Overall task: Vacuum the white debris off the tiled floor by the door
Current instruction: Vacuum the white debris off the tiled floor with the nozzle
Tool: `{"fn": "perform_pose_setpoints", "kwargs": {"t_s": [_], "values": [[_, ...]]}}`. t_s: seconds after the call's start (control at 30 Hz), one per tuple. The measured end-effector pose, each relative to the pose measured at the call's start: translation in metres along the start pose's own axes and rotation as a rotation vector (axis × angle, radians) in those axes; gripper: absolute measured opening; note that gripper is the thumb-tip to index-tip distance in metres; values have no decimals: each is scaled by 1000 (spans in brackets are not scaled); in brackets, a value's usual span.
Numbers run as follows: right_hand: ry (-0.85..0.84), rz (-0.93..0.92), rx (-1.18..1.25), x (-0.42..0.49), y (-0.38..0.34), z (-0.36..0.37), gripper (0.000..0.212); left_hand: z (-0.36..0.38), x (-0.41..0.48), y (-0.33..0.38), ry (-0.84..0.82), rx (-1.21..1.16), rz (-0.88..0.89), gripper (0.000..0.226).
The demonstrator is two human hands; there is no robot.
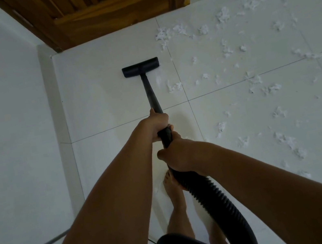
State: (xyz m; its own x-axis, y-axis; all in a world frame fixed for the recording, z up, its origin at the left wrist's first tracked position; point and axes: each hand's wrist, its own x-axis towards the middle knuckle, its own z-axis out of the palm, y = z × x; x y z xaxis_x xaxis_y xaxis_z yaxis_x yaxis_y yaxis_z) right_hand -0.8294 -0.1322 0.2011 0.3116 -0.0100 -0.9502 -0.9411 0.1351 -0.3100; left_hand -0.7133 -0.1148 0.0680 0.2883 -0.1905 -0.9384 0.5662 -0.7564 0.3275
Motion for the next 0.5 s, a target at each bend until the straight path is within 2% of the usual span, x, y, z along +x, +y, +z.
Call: {"fn": "perform_pose_setpoints", "kwargs": {"t_s": [0.17,0.37,0.5], "values": [[67,-57,-44,29,-22,-7,79,-14,30,22,20,2,18,69],[134,-137,-99,30,-16,-6,79,-12,28,22,39,63,85,68],[137,-166,-140,9,-1,-3,78,-3,7,9,38,16,85,65]]}}
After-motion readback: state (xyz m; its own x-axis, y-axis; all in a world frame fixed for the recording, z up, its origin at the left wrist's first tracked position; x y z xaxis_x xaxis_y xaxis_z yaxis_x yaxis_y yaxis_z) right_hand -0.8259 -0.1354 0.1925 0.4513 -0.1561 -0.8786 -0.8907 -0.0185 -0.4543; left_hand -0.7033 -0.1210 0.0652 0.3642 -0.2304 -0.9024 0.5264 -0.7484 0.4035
